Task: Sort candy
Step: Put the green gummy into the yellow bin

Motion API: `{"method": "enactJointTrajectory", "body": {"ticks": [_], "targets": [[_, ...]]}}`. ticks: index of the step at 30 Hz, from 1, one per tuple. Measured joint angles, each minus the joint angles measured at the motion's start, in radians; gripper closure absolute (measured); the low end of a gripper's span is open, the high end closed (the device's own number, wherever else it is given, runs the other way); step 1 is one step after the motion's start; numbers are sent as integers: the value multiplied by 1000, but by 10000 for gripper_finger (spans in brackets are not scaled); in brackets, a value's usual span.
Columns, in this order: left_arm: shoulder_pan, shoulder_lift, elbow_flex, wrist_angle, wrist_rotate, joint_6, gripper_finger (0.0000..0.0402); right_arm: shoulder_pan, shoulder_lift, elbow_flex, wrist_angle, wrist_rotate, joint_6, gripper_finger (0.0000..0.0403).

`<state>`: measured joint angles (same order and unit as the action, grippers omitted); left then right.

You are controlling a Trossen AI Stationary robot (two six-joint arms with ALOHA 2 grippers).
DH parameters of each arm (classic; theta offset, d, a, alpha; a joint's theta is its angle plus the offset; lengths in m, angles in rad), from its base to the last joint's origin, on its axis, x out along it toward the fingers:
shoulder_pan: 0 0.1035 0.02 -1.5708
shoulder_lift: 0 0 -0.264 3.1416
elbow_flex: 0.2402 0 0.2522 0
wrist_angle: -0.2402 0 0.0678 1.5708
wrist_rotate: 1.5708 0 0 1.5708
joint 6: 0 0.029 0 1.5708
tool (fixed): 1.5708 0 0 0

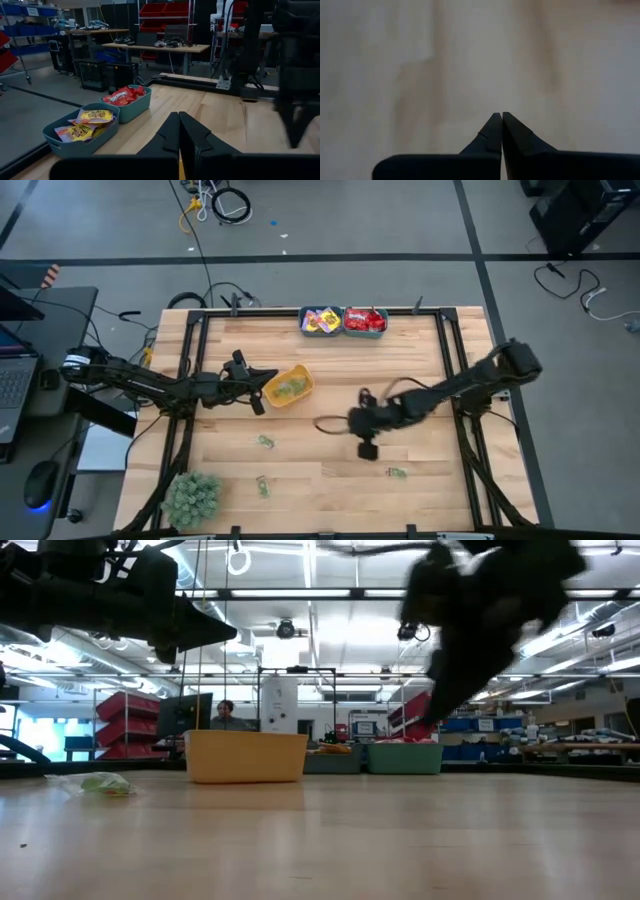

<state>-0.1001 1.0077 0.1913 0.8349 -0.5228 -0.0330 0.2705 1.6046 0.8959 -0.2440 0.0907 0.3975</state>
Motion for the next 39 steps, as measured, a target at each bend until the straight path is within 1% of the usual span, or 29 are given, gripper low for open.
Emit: {"method": "enactJointTrajectory", "body": {"ticks": [3,6,9,12,16,21,25,27,29,33,39], "targets": [[0,0,0,0,0,2,401,93,-77,-104,57,-6,106,402],[0,0,0,-1,0,-1,401,193,-117,-179,98,-7,229,401],[0,0,0,-27,0,-3,401,295,-122,-220,131,27,383,396],[0,0,0,-52,0,-21,401,378,-119,-229,122,43,505,381],[0,0,0,-72,0,-23,401,455,-119,-229,85,62,610,334],[0,0,0,-83,0,-23,401,533,-118,-229,-73,64,719,250],[0,0,0,-88,0,-23,401,568,-118,-229,-142,65,746,185],[0,0,0,-87,0,-23,401,578,-118,-229,-146,65,745,162],[0,0,0,-89,0,-23,401,582,-118,-229,-148,65,745,147],[0,0,0,-90,0,-23,401,582,-118,-227,-167,67,753,142],[0,0,0,-90,0,-24,401,581,-118,-228,-234,142,759,178]]}}
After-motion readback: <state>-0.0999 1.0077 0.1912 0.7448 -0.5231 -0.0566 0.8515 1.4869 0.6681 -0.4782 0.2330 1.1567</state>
